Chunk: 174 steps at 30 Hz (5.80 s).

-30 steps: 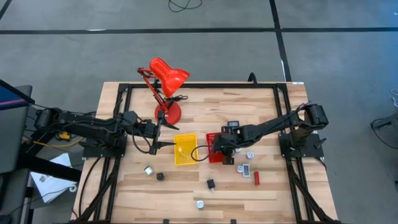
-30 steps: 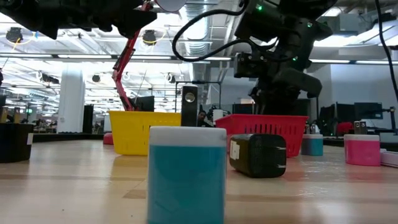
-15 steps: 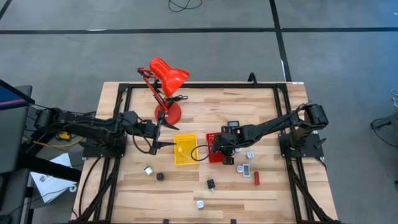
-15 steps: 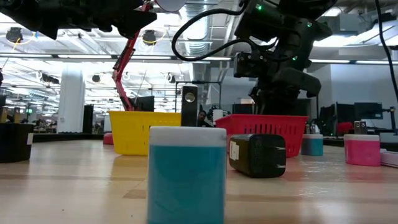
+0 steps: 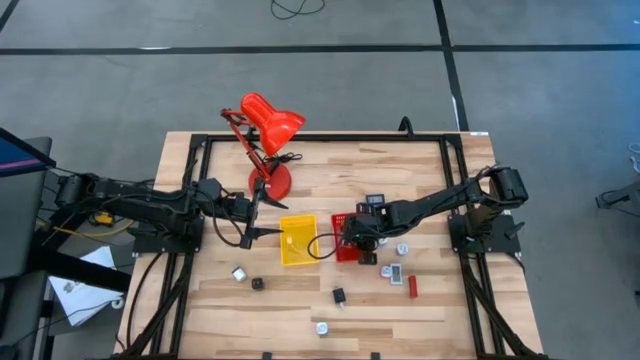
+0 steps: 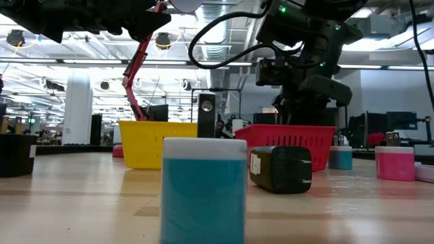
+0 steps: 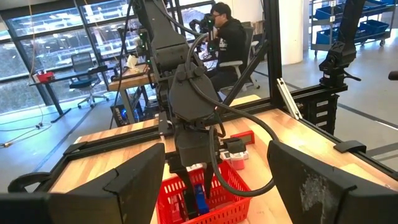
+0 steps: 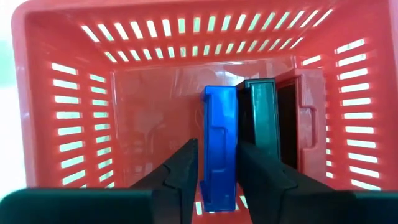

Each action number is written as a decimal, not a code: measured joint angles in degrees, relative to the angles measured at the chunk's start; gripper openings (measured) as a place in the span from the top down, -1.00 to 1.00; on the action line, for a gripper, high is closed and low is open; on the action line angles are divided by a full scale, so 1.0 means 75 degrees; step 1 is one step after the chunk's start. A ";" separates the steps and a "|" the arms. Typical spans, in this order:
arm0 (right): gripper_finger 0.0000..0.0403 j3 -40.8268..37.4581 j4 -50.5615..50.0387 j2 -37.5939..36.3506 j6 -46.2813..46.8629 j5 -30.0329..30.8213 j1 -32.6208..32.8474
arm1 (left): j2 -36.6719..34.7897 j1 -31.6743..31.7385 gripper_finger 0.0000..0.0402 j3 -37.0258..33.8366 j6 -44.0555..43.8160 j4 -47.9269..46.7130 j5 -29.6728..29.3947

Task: Pick & Place Office items
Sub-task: Put the blue digital timer into the red bin, then put the left black charger adapter into the yellow bin

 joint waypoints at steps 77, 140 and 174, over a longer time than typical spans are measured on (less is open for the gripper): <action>-0.24 -0.1746 -0.1085 -0.5599 0.1577 0.1778 -0.0909 | 0.4176 -0.4873 -0.38 0.2984 -0.5621 -0.8315 -0.3013; -0.24 -0.1737 -0.1099 -0.5594 0.1597 0.1775 -0.0909 | 0.2190 -0.2334 0.27 0.3255 -0.2916 -0.7022 -0.2952; -0.24 -0.1737 -0.1212 -0.5596 0.1603 0.1775 -0.0909 | 0.4425 -0.0629 0.21 0.3245 -0.1940 -0.6856 -0.2370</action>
